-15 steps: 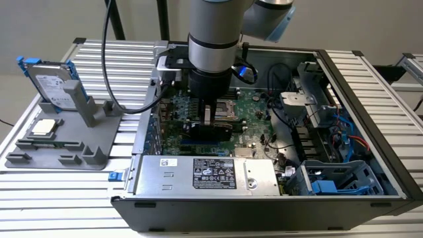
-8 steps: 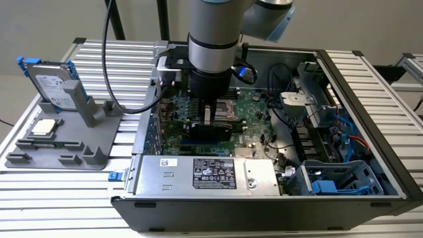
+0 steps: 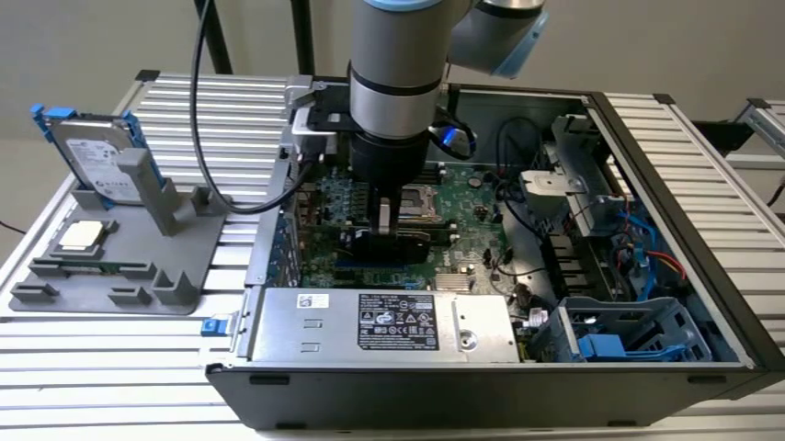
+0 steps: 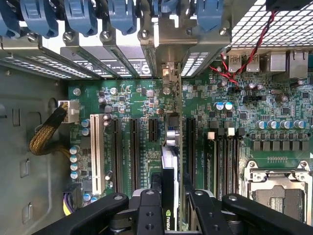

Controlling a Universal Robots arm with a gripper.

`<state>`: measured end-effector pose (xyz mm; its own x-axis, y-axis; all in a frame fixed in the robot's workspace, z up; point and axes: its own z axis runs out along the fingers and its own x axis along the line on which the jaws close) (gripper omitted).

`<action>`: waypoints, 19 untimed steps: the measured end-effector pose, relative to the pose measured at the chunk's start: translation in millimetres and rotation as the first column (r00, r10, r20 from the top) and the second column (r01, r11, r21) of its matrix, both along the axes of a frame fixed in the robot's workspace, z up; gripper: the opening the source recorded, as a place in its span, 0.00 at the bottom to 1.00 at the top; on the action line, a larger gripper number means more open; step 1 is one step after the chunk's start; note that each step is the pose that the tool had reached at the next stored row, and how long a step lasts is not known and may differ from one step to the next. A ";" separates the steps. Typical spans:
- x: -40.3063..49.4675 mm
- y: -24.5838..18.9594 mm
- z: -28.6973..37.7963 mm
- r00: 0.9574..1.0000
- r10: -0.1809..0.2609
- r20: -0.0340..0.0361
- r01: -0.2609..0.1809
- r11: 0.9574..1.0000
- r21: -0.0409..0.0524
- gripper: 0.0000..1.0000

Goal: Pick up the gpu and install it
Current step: 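Insert the gpu into the slot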

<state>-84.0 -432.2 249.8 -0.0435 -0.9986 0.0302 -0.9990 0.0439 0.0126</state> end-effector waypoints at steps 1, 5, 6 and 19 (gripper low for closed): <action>0.0 0.0 -0.1 1.000 0.000 0.000 0.000 1.000 0.000 0.00; 0.0 0.0 -0.1 1.000 0.000 0.000 0.000 1.000 0.000 0.00; 0.0 0.0 -0.1 1.000 0.000 0.000 0.000 1.000 0.000 0.00; -1.6 0.0 -2.7 1.000 0.000 0.000 0.000 1.000 0.000 0.00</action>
